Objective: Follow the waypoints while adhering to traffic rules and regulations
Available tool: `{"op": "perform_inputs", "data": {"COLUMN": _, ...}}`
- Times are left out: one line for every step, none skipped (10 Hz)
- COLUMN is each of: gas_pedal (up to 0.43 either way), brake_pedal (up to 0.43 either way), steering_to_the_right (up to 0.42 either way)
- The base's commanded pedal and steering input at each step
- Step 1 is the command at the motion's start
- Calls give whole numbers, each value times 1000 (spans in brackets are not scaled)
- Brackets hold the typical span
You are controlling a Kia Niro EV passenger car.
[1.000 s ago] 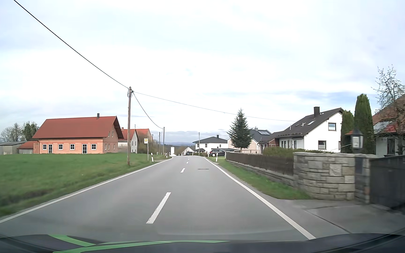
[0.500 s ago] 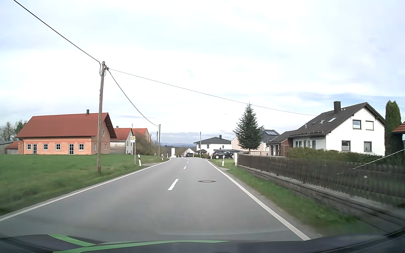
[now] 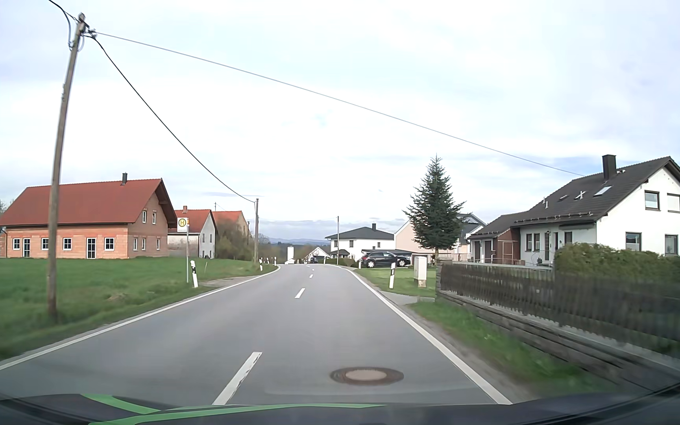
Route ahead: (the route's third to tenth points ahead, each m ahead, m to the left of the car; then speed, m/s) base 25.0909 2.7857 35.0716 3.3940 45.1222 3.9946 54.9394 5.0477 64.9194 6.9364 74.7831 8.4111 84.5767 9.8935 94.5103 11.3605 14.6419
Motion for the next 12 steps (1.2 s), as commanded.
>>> {"op": "perform_inputs", "data": {"gas_pedal": 0, "brake_pedal": 0, "steering_to_the_right": -1}}
{"op": "perform_inputs", "data": {"gas_pedal": 0, "brake_pedal": 0, "steering_to_the_right": -1}}
{"op": "perform_inputs", "data": {"gas_pedal": 0, "brake_pedal": 0, "steering_to_the_right": -1}}
{"op": "perform_inputs", "data": {"gas_pedal": 0, "brake_pedal": 0, "steering_to_the_right": -2}}
{"op": "perform_inputs", "data": {"gas_pedal": 0, "brake_pedal": 0, "steering_to_the_right": -3}}
{"op": "perform_inputs", "data": {"gas_pedal": 0, "brake_pedal": 0, "steering_to_the_right": -3}}
{"op": "perform_inputs", "data": {"gas_pedal": 0, "brake_pedal": 0, "steering_to_the_right": -3}}
{"op": "perform_inputs", "data": {"gas_pedal": 0, "brake_pedal": 0, "steering_to_the_right": -3}}
{"op": "perform_inputs", "data": {"gas_pedal": 0, "brake_pedal": 0, "steering_to_the_right": -3}}
{"op": "perform_inputs", "data": {"gas_pedal": 0, "brake_pedal": 0, "steering_to_the_right": -3}}
{"op": "perform_inputs", "data": {"gas_pedal": 0, "brake_pedal": 0, "steering_to_the_right": -3}}
{"op": "perform_inputs", "data": {"gas_pedal": 0, "brake_pedal": 0, "steering_to_the_right": -4}}
